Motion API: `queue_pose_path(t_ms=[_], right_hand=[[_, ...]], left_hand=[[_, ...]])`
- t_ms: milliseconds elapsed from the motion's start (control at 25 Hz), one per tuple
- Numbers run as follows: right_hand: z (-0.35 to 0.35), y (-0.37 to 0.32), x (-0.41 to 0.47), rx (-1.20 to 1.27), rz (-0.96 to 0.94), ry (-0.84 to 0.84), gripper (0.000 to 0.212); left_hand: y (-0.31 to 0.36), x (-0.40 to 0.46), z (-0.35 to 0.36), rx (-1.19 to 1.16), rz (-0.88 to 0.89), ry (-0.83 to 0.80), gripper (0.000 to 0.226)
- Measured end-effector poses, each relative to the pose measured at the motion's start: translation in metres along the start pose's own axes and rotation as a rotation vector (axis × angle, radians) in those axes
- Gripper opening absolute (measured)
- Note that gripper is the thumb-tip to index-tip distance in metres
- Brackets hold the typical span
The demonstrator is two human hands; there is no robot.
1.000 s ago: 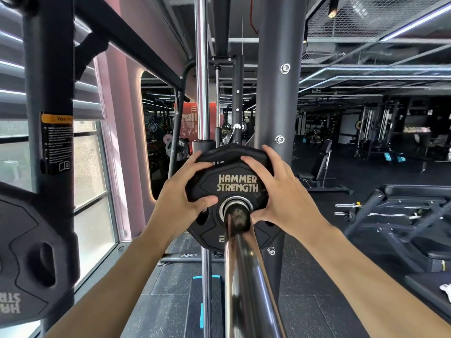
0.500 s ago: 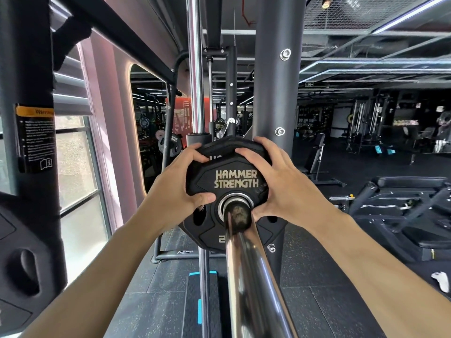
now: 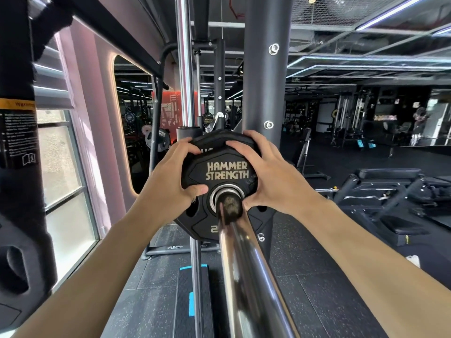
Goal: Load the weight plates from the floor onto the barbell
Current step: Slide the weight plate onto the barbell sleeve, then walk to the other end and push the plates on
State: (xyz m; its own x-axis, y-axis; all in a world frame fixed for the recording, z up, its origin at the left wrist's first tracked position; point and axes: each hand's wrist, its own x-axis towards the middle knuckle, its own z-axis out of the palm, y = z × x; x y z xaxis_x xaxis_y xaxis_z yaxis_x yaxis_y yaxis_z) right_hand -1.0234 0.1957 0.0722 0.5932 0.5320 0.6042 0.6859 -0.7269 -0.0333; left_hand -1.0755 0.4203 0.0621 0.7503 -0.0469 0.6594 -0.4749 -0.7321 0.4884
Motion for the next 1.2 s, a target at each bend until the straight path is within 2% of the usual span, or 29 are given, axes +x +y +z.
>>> queue_pose_path(t_ms=[160,320,440,560,720,840,960,1200], right_hand=[[-0.011,-0.007,-0.008,-0.02,0.016,-0.032,0.126],[-0.029,-0.006,-0.037,0.039,0.008,0.064,0.096],[-0.049,0.009,-0.072,0.07,0.029,0.119,0.082],[-0.074,0.038,-0.116,0.006,0.013,0.106,0.079],[-0.099,0.093,-0.179,-0.014,0.024,0.088,0.079],[-0.112,0.132,-0.219,-0.018,0.041,0.092,0.079],[-0.124,0.161,-0.254,-0.03,0.078,0.046,0.083],[-0.143,0.215,-0.312,-0.074,0.161,-0.032,0.087]], left_hand=[[0.016,-0.013,0.004,0.144,0.036,0.026,0.075],[0.06,-0.034,0.004,0.259,0.121,0.112,0.045],[0.114,-0.045,0.011,0.417,0.171,0.052,0.029],[0.167,-0.043,0.033,0.643,0.17,-0.135,0.042],[0.214,-0.051,0.051,0.88,0.142,-0.365,0.086],[0.249,-0.062,0.091,0.901,0.153,-0.34,0.09],[0.279,-0.067,0.146,0.824,0.12,-0.274,0.093],[0.303,-0.07,0.239,0.723,0.105,-0.255,0.096]])
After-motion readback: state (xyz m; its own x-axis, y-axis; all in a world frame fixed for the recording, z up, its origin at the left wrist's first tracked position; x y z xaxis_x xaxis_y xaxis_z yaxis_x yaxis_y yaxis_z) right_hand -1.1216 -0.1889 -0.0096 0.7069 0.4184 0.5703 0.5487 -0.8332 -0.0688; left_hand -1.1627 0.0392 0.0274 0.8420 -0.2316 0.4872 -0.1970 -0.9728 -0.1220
